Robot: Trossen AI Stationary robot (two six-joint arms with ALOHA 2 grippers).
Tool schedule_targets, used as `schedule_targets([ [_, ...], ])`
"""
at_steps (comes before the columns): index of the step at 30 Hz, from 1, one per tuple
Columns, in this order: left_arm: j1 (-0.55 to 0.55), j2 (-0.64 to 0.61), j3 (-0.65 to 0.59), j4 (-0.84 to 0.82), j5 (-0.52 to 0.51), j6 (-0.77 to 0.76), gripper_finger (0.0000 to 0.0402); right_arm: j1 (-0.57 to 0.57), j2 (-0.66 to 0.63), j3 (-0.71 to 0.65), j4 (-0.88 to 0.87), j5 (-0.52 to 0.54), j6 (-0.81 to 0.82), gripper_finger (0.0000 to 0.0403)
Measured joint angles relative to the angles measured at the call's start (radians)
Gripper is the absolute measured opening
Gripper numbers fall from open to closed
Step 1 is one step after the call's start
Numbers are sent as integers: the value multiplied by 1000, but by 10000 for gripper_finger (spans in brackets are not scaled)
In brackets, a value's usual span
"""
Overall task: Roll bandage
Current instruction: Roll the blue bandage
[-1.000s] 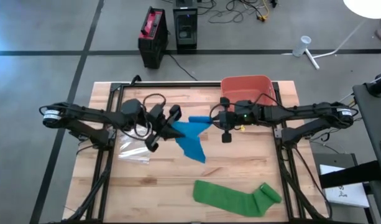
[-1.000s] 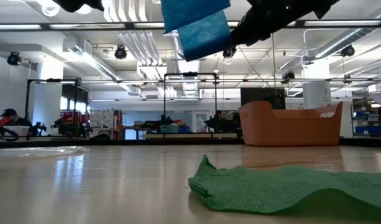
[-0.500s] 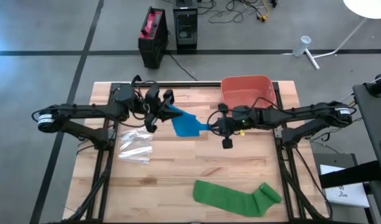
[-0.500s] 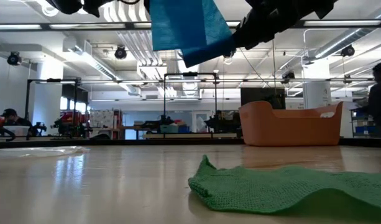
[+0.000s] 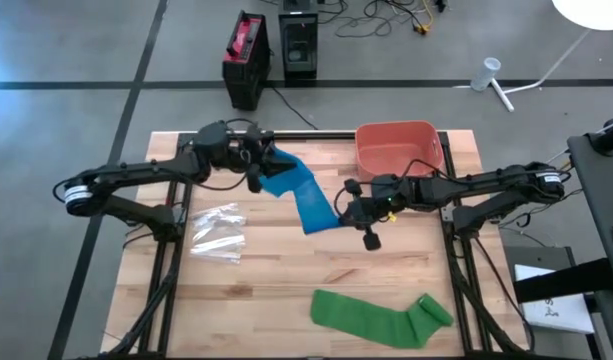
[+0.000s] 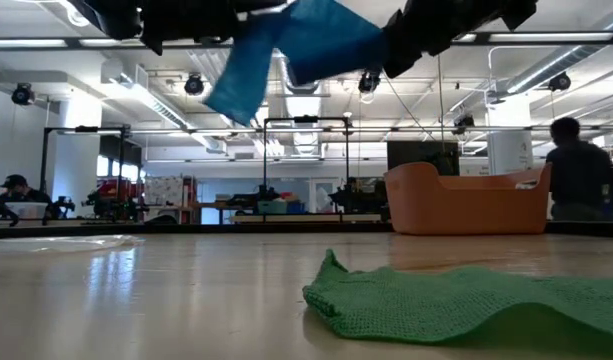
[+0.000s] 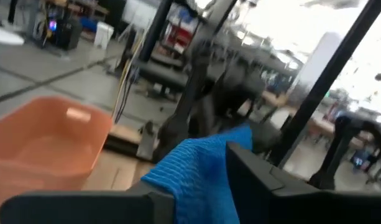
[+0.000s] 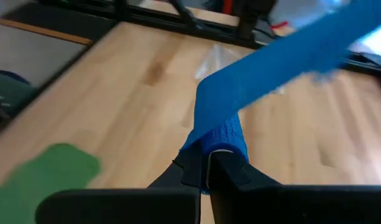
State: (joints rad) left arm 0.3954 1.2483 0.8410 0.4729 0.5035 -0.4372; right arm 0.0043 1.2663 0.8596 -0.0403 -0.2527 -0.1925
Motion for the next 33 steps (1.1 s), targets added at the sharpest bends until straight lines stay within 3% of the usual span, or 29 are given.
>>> schedule_targets([
  [7, 0, 106, 0, -21, 46, 36, 139, 23, 0, 20, -1, -170, 39, 2],
  [16, 0, 132, -5, -154, 202, 153, 225, 55, -17, 20, -14, -205, 105, 2],
  [25, -6, 113, -84, -184, 198, 230, 277, 61, -75, 20, -8, -308, 105, 2],
  [33, 2, 113, -167, -187, 81, 260, 287, 62, -100, 20, 19, -447, 124, 2],
])
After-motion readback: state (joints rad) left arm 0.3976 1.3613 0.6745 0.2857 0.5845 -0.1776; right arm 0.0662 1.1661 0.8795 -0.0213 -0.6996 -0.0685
